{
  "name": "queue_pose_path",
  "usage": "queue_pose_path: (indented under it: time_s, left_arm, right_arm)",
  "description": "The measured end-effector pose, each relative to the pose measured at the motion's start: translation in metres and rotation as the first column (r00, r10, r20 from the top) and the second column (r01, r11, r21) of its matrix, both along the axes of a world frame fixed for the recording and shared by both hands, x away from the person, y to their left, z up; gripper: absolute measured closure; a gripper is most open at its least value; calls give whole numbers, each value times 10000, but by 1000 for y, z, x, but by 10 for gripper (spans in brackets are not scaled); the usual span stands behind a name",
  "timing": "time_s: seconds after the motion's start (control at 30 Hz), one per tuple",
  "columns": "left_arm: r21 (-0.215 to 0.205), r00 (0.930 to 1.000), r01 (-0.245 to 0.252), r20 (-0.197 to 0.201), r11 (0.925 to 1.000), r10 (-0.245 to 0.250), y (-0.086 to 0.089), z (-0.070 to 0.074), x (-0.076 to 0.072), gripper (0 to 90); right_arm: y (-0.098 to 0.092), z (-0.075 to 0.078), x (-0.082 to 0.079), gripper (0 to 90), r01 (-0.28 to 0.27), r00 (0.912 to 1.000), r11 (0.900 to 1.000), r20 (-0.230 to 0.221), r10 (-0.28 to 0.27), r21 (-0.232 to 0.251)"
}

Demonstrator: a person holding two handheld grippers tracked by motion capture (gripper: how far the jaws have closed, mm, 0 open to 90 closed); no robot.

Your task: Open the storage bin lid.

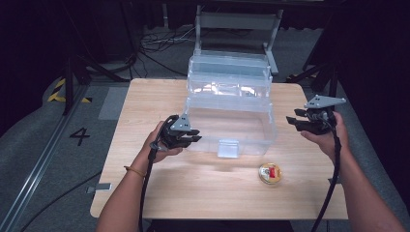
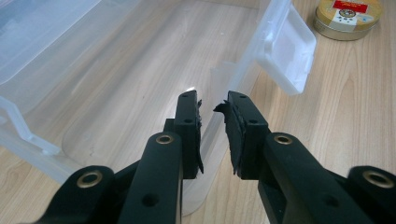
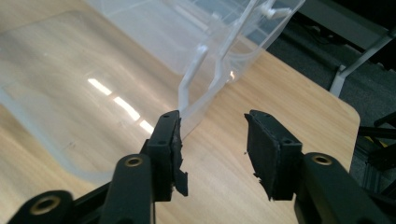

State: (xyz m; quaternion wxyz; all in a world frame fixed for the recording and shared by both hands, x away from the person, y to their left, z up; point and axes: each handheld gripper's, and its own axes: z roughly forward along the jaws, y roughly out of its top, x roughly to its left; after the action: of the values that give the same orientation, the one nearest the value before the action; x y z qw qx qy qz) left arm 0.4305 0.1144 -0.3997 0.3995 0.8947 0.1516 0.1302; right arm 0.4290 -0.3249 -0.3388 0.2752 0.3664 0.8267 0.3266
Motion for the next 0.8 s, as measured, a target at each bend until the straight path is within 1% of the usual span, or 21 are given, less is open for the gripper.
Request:
queue_pose_path:
  time_s: [0.1, 0.2, 0.3, 0.33, 0.4, 0.47, 0.53, 0.57, 0.67, 0.73, 0.77, 0.8]
  left_arm:
    - [-14, 10000, 10, -41, 10000, -10, 0, 0, 0, 757]
    - [-23, 10000, 24, -43, 10000, -24, 0, 0, 0, 757]
    - [-43, 10000, -12, -44, 10000, 12, 0, 0, 0, 757]
    - [-53, 10000, -11, -44, 10000, 11, 0, 0, 0, 757]
    - [-31, 10000, 29, -49, 10000, -30, 0, 0, 0, 757]
    - [-66, 9999, 76, -76, 9999, -77, 0, 0, -1, 759]
    - [-54, 9999, 111, -77, 9999, -112, 0, 0, -1, 761]
    - [-38, 9999, 131, -99, 9999, -132, 0, 0, -1, 761]
    - [-47, 9999, 139, -91, 9999, -140, -1, 0, -1, 761]
    - [-62, 9999, 137, -103, 9999, -137, -1, 0, -1, 762]
    - [-65, 9998, 141, -106, 9999, -142, -1, -1, -1, 762]
    - [-74, 9998, 162, -133, 9998, -163, -1, -1, -1, 762]
  right_arm:
    - [-1, -4, -7, 530, -104, 9998, 9999, -160, 105, 30]
    - [-1, -10, -13, 503, -214, 9992, 9997, -348, 210, -116]
    - [-2, -15, -18, 473, -285, 9981, 9995, -543, 276, -157]
    - [-2, -18, -20, 459, -345, 9971, 9993, -687, 333, -154]
    - [-1, -22, -25, 435, -450, 9956, 9988, -832, 433, -194]
    - [0, -28, -29, 381, -523, 9924, 9983, -1131, 492, -249]
    - [0, -30, -31, 376, -574, 9916, 9979, -1177, 536, -286]
    - [1, -32, -33, 374, -635, 9899, 9975, -1292, 589, -316]
    - [3, -40, -38, 331, -844, 9842, 9952, -1601, 755, -499]
    - [5, -45, -43, 319, -978, 9786, 9942, -1861, 880, -440]
    - [6, -47, -45, 309, -1101, 9739, 9928, -2043, 985, -464]
    - [7, -49, -47, 307, -1148, 9723, 9921, -2103, 1017, -510]
